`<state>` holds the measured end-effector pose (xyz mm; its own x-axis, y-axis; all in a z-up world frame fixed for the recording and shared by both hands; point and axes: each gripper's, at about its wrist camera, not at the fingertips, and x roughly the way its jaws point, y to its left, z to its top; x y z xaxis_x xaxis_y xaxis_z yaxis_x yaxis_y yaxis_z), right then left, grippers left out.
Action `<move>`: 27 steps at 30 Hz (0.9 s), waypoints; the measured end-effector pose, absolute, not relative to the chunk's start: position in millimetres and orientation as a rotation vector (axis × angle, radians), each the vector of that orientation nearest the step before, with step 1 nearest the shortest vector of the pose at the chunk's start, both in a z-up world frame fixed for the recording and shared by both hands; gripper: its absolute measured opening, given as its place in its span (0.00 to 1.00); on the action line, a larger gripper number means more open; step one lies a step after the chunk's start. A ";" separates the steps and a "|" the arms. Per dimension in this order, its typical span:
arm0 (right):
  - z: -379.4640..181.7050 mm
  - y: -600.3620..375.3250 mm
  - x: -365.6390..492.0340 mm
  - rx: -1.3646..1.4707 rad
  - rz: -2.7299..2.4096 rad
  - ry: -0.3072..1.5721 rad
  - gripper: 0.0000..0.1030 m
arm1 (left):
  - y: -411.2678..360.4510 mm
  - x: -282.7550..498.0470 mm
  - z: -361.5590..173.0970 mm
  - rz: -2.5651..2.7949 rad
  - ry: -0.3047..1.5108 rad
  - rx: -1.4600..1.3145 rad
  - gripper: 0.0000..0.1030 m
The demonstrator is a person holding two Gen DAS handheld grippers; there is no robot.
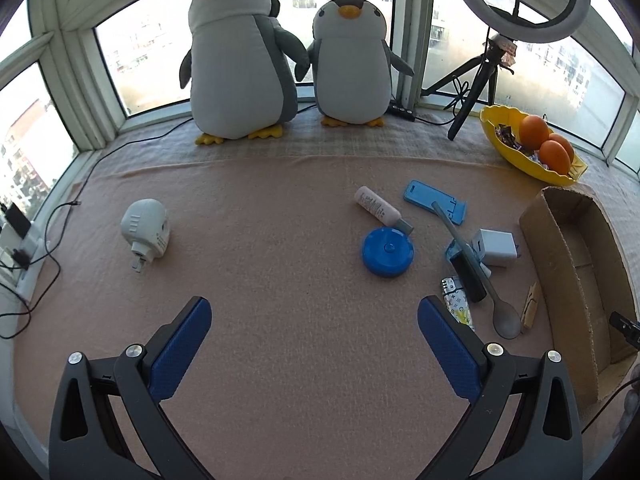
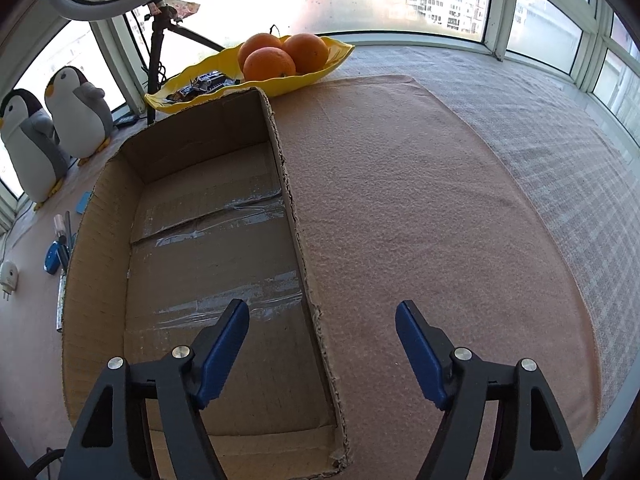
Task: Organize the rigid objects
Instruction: 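Move the left tool toward the blue round tape measure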
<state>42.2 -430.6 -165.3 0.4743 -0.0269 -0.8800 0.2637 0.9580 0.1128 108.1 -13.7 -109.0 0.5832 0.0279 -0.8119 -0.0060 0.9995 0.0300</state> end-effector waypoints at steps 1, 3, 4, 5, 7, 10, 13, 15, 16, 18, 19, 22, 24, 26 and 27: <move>-167.2 -430.9 42.5 0.254 -0.178 1.072 0.52 | -15.7 112.4 -111.7 0.013 0.953 0.024 0.99; -171.0 -432.0 42.4 0.270 -0.176 1.081 0.44 | -21.3 122.6 -118.6 -0.013 0.971 0.014 0.96; -172.5 -432.6 42.5 0.276 -0.177 1.084 0.42 | -24.0 126.9 -122.0 -0.023 0.981 0.013 0.94; -174.0 -433.0 42.3 0.282 -0.177 1.087 0.38 | -27.1 131.2 -125.9 -0.030 0.991 0.012 0.94; -176.7 -432.9 42.6 0.291 -0.174 1.092 0.33 | -32.1 137.8 -132.4 -0.048 1.006 0.007 0.94; -177.6 -432.6 42.1 0.299 -0.174 1.084 0.32 | -38.7 147.1 -140.6 -0.068 1.026 -0.007 0.90; -178.8 -431.6 42.6 0.306 -0.175 1.079 0.32 | -43.7 155.6 -147.7 -0.071 1.038 -0.013 0.84; -179.0 -431.1 43.2 0.308 -0.176 1.077 0.32 | -45.5 162.3 -153.1 -0.070 1.050 -0.019 0.81; -178.9 -430.9 43.7 0.308 -0.176 1.076 0.32 | -46.4 164.3 -154.9 -0.071 1.054 -0.021 0.79; -178.9 -430.3 43.0 0.304 -0.177 1.073 0.32 | -48.6 168.0 -158.1 -0.073 1.057 -0.018 0.78; -178.7 -430.0 42.9 0.302 -0.177 1.072 0.32 | -50.0 169.8 -160.1 -0.078 1.062 -0.016 0.78; -178.3 -429.7 43.5 0.298 -0.178 1.072 0.32 | -54.7 174.6 -166.5 -0.082 1.077 -0.010 0.78; -178.1 -429.4 43.6 0.296 -0.179 1.070 0.32 | -55.8 177.0 -170.1 -0.076 1.083 -0.013 0.75; -178.1 -429.1 43.1 0.292 -0.179 1.068 0.32 | -56.1 180.2 -173.6 -0.070 1.089 -0.015 0.75; -178.2 -429.2 43.1 0.293 -0.179 1.068 0.32 | -56.2 181.3 -175.1 -0.068 1.092 -0.015 0.75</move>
<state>43.1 -429.2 -178.2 0.4724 -0.0035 -0.8814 0.2846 0.9470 0.1488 181.3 -56.2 -175.1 0.4587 -0.0624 -0.8864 0.0473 0.9978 -0.0458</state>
